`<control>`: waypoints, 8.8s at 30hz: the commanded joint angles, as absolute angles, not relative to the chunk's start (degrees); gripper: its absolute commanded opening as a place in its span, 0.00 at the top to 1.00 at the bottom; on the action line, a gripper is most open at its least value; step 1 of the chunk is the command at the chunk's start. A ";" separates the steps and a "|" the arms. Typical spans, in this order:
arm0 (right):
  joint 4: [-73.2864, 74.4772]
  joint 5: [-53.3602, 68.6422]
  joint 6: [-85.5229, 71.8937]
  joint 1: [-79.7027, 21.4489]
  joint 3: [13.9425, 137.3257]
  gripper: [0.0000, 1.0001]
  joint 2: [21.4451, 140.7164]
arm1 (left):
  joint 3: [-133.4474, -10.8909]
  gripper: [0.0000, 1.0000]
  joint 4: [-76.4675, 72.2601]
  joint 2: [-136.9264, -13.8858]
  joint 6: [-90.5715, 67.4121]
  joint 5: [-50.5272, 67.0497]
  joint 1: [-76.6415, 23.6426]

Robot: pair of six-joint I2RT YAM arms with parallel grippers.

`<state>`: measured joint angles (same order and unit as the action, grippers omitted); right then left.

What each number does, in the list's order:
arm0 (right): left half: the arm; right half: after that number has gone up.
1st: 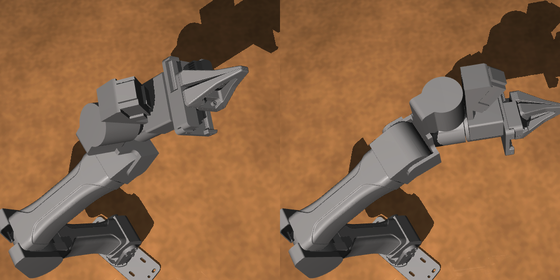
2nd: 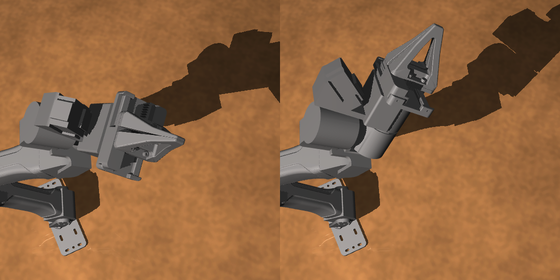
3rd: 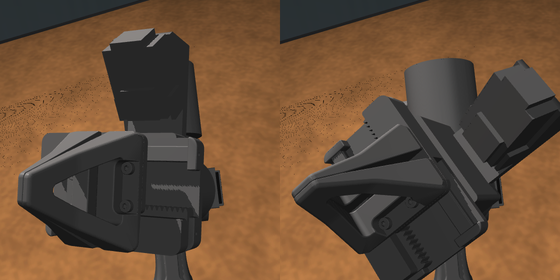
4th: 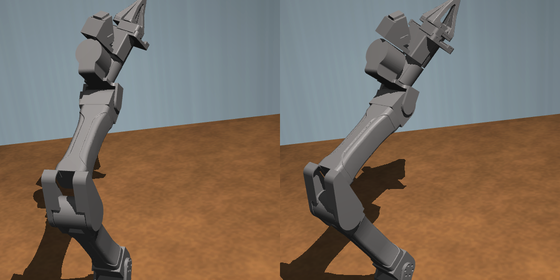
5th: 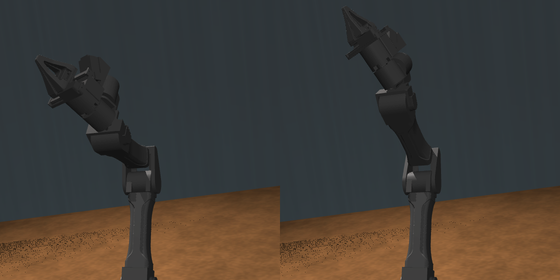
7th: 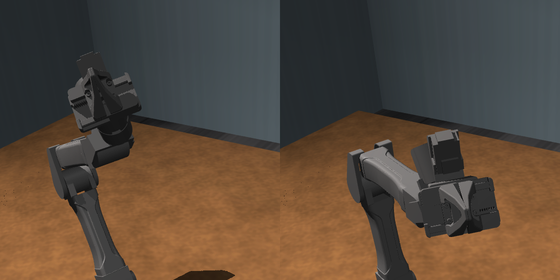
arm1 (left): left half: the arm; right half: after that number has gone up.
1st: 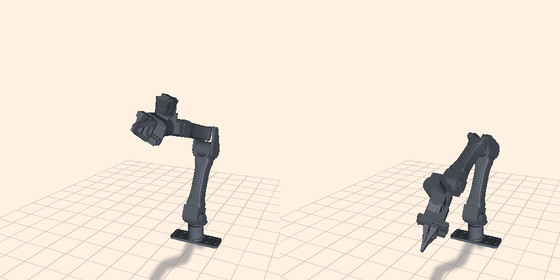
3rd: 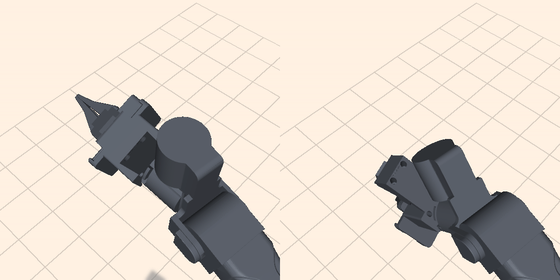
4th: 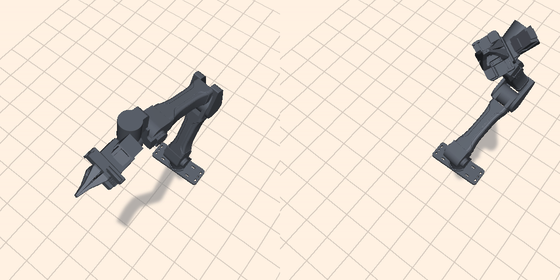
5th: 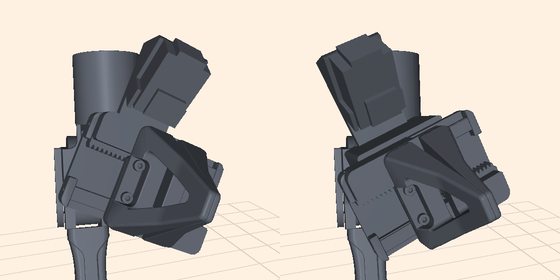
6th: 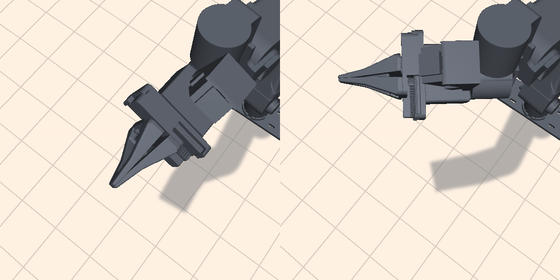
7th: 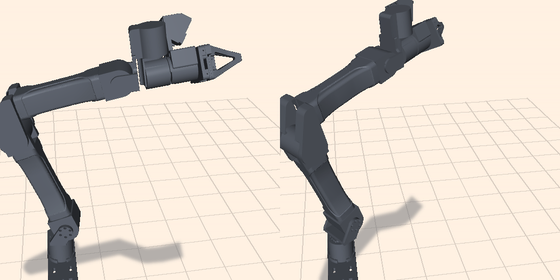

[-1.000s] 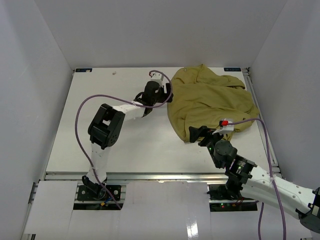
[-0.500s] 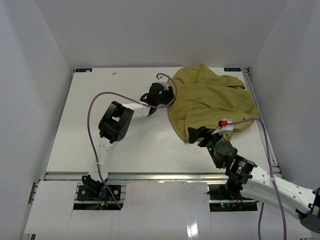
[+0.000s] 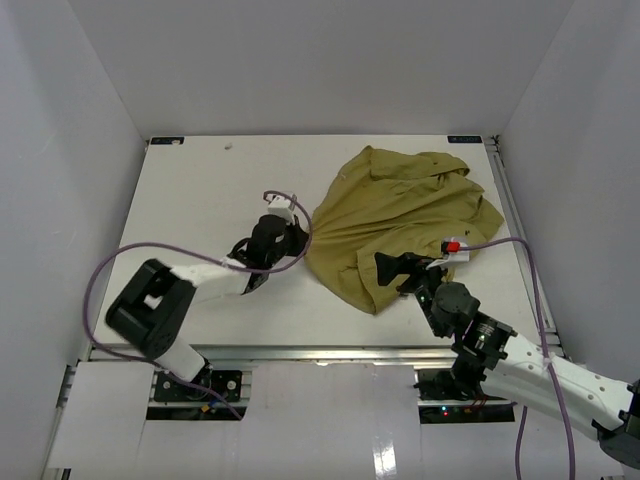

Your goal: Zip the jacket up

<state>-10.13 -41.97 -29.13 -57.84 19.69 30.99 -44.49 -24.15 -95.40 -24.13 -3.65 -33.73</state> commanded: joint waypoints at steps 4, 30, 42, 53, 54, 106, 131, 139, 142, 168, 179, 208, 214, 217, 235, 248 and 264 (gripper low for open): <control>-12.07 -47.31 -36.59 -57.28 24.06 0.16 43.37 | -22.34 1.00 -22.19 -65.52 -35.55 -18.27 -52.45; -6.96 -32.45 -41.97 -41.46 17.06 0.40 56.81 | -41.07 0.11 -2.93 -67.45 -30.48 -15.53 -59.36; -17.86 -8.28 -25.65 -12.71 31.64 0.34 77.53 | -52.22 0.10 8.40 -75.43 -27.18 -15.51 -57.04; -3.99 -14.12 -22.58 -20.90 34.54 0.38 62.84 | -38.16 0.11 -8.57 -71.52 -24.59 -20.49 -57.04; -3.13 -15.03 -23.47 -22.80 34.49 0.38 61.76 | -37.20 0.11 -9.93 -71.14 -24.15 -21.06 -57.04; 21.87 -34.41 -36.91 -48.91 44.64 0.47 74.09 | -31.47 0.12 -14.02 -68.86 -21.01 -31.64 -56.95; 25.49 -37.44 -34.69 -50.71 46.58 0.92 77.08 | -31.90 0.13 -14.06 -70.22 -20.83 -31.99 -56.95; 17.35 -23.97 -22.22 -50.82 55.86 0.92 75.91 | -31.46 0.13 -14.16 -70.06 -20.39 -34.17 -56.95; 13.38 -21.91 -22.66 -50.98 52.37 0.92 71.00 | -31.53 0.13 -14.16 -70.32 -20.35 -34.69 -56.95; 34.29 -42.12 -45.09 -49.87 33.51 0.58 44.18 | -32.36 0.14 -13.79 -72.25 -20.74 -33.42 -57.03; 19.30 -33.69 -37.40 -51.62 38.11 0.59 58.79 | -32.47 0.14 -13.50 -71.89 -20.79 -33.15 -56.95; 11.71 -28.56 -36.04 -50.01 37.34 0.62 79.00 | -31.03 0.14 -14.53 -68.33 -20.48 -31.55 -56.95; 9.53 -26.95 -34.89 -50.01 35.77 0.70 78.05 | -31.11 0.14 -14.41 -68.47 -20.45 -31.64 -56.95; 9.58 -26.45 -34.89 -49.70 35.77 0.69 78.30 | -31.31 0.14 -14.16 -68.72 -20.45 -31.84 -56.95; 8.09 -25.58 -33.36 -49.57 35.79 0.92 79.88 | -31.64 0.14 -13.62 -68.82 -20.48 -31.73 -56.95; 2.76 -22.40 -19.93 -48.94 37.24 0.92 67.58 | -29.68 0.14 -16.14 -66.63 -21.82 -24.71 -56.91; -11.46 -8.44 -20.98 -47.99 22.68 0.92 46.15 | -30.02 0.16 -22.83 -62.64 -30.52 7.76 -52.17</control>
<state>-5.14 -12.76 -18.79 -48.05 26.31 49.53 -27.98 -20.39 -61.38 -28.69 -1.96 -52.89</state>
